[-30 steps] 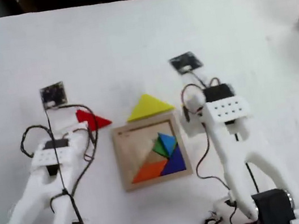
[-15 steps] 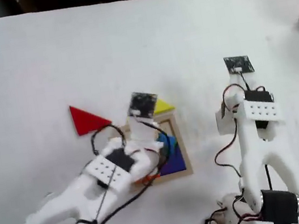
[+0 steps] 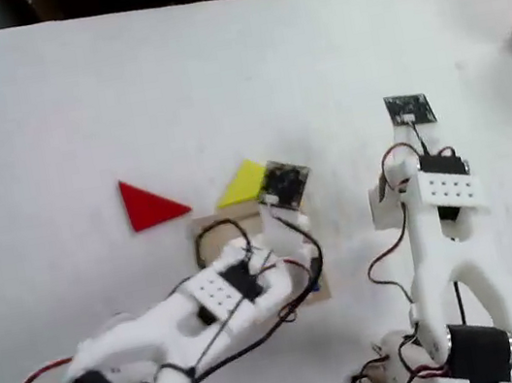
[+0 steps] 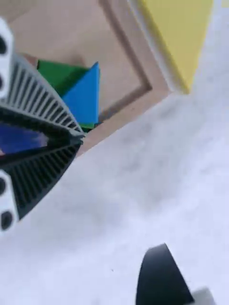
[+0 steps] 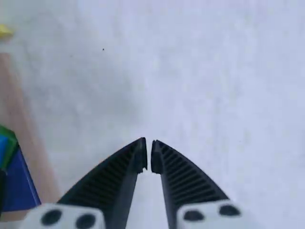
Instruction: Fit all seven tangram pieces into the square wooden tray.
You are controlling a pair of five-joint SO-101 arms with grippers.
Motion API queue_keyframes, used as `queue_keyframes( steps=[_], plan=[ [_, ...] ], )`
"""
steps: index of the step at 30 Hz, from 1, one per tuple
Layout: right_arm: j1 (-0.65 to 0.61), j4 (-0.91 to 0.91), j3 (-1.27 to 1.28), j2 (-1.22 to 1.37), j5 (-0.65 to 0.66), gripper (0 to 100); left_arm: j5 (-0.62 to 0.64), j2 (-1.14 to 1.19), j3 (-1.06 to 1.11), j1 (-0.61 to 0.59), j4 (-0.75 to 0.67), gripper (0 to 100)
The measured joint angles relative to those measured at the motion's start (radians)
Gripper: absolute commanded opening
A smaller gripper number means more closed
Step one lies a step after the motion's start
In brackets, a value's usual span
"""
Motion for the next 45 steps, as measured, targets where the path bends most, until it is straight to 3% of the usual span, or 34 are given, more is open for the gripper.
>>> queue_keyframes(
  steps=[8, 22, 33, 41, 45],
  plan=[
    [0.000, 0.000, 0.000, 0.000, 0.000, 1.7, 0.000, 0.086, -0.038, 0.002, 0.000, 2],
    [0.000, -0.021, 0.014, 0.006, 0.000, 1.7, 0.002, 0.087, -0.061, -0.044, 0.141, 2],
    [0.000, -0.021, 0.014, 0.006, 0.000, 1.7, 0.000, -0.166, 0.018, -0.043, 0.186, 2],
    [0.000, -0.021, 0.014, 0.006, 0.000, 1.7, 0.002, -0.141, 0.023, -0.169, 0.187, 2],
    [0.000, -0.021, 0.014, 0.006, 0.000, 1.7, -0.075, -0.094, 0.021, -0.175, 0.186, 2]
  ],
)
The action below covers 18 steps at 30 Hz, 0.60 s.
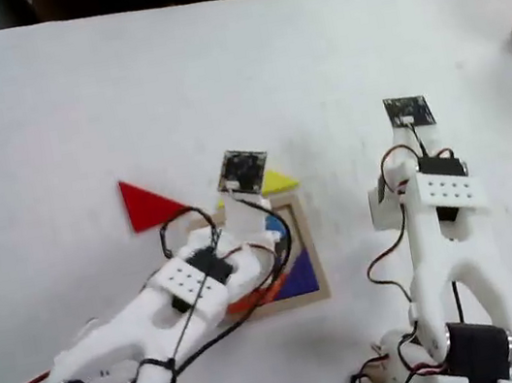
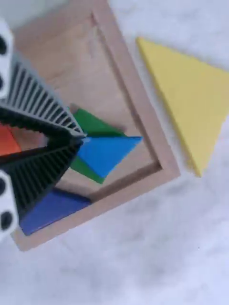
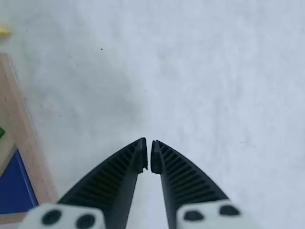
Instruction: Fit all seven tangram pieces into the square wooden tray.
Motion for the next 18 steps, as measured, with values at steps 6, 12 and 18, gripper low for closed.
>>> queue_keyframes(
  steps=[6, 12, 18],
  plan=[
    [0.000, 0.000, 0.000, 0.000, 0.000, 1.7, -0.026, 0.000, 0.000, 0.003, 0.000, 2],
    [0.000, 0.000, 0.000, 0.000, 0.000, 1.7, -0.026, 0.002, -0.015, 0.003, 0.002, 2],
    [0.000, 0.000, 0.000, 0.000, 0.000, 1.7, -0.026, 0.002, -0.084, 0.012, 0.054, 2]
  ],
)
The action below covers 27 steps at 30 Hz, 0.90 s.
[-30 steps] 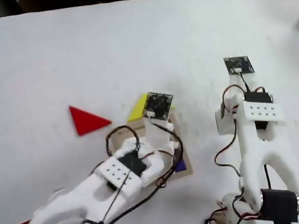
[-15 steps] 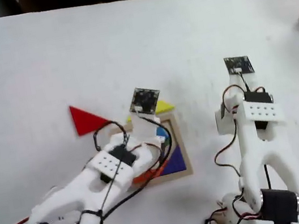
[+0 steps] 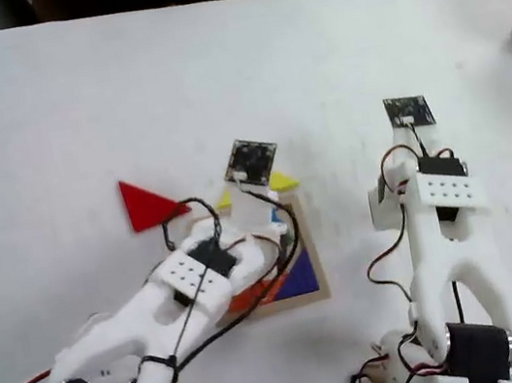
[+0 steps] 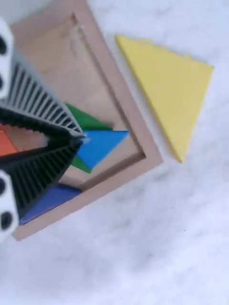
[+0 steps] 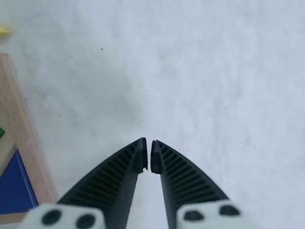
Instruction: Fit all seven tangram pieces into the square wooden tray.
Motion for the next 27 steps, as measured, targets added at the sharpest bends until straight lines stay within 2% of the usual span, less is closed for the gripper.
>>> queue_keyframes(
  steps=[5, 18, 23, 27],
  plan=[
    [0.000, 0.000, 0.000, 0.000, 0.000, 1.7, 0.000, 0.000, -0.009, 0.014, 0.048, 2],
    [0.000, 0.000, 0.000, 0.000, 0.000, 1.7, 0.000, 0.000, 0.003, 0.066, 0.049, 2],
    [0.000, 0.000, 0.000, 0.000, 0.000, 1.7, 0.000, 0.048, 0.003, 0.063, 0.044, 2],
    [0.000, 0.000, 0.000, 0.000, 0.000, 1.7, 0.000, 0.100, 0.002, 0.003, 0.032, 2]
  ],
)
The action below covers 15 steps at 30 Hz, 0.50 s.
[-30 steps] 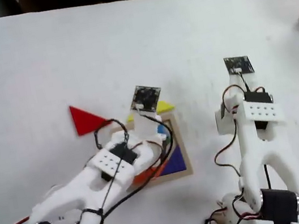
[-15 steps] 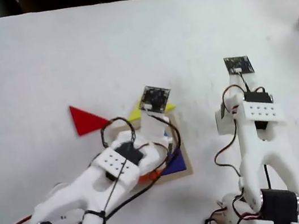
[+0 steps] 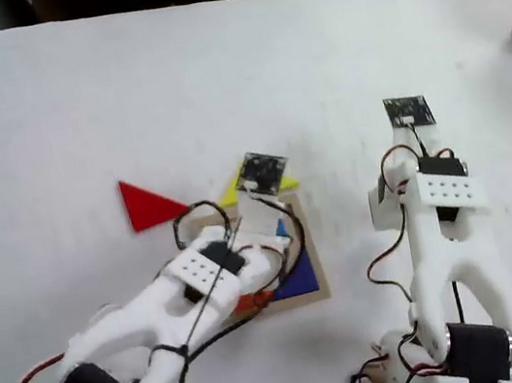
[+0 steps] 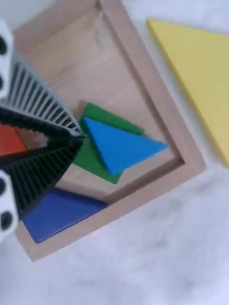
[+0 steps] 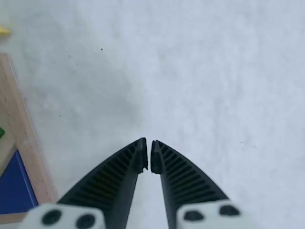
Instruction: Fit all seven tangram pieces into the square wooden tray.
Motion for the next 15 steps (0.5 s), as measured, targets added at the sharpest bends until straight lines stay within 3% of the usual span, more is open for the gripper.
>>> queue_keyframes(
  steps=[15],
  plan=[
    [0.000, 0.000, 0.000, 0.000, 0.000, 1.7, 0.000, 0.018, -0.074, -0.055, -0.006, 2]
  ],
)
